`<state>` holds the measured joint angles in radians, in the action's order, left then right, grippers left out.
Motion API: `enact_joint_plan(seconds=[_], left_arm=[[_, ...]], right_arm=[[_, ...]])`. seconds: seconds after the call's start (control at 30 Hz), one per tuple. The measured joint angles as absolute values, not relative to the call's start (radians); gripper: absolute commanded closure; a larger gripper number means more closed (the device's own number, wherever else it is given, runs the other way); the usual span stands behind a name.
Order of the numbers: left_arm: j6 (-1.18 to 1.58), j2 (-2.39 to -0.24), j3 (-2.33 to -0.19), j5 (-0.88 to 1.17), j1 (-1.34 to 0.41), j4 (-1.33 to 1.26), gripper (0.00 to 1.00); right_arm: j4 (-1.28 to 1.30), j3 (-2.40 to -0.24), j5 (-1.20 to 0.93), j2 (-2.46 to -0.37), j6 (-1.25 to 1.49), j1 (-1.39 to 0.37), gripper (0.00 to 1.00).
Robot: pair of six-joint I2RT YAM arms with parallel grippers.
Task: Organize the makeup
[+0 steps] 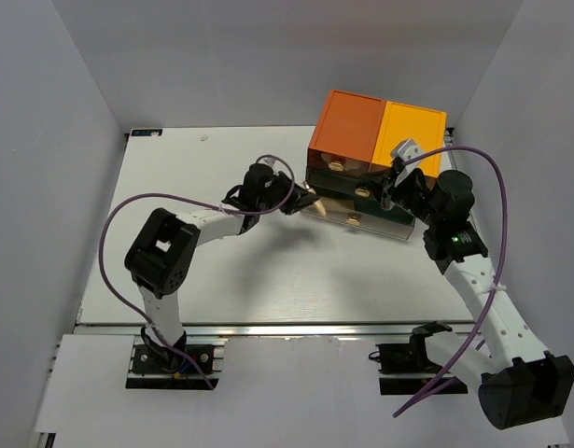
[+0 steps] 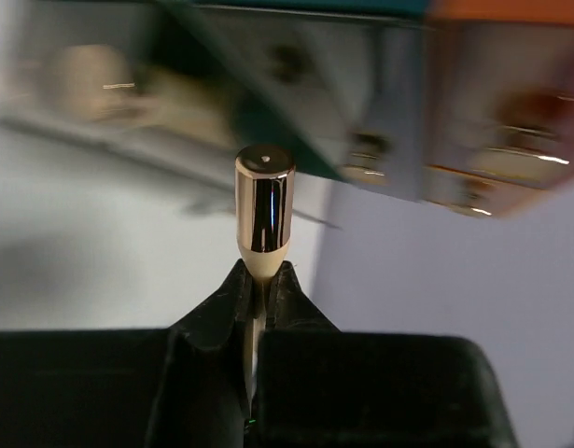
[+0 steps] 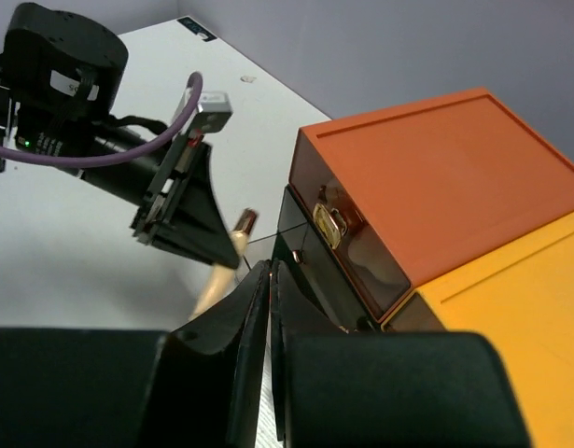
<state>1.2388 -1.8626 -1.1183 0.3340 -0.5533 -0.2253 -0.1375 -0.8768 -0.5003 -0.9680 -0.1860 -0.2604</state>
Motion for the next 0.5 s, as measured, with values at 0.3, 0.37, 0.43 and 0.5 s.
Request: enact_joint_plan(seconds=[0.3,0.37,0.43,0.5], left_arm=[[1.425,-2.047,-1.295,0.345,-0.632,-0.510,0.85],[1.477,-2.054,-1.305,0.307,-0.653,-0.513,0.84],[1.538,-2.054,-1.305,0.257,-0.677,-0.513,0.83],[1.597,-2.054,-1.304,0.196,-0.701,-0.493,0.83]], right_arm=[[-0.137,-0.868,-0.496,-0.948,-0.169,-0.234,0.90],[-0.137,-0.868,-0.496,-0.941,-0.167,-0.228,0.90],[-0.137,-0.868,-0.496,-0.937,-0.166,-0.223,0.90],[-0.137,-0.868,-0.496,-0.936,-0.164,-0.219,0.90]])
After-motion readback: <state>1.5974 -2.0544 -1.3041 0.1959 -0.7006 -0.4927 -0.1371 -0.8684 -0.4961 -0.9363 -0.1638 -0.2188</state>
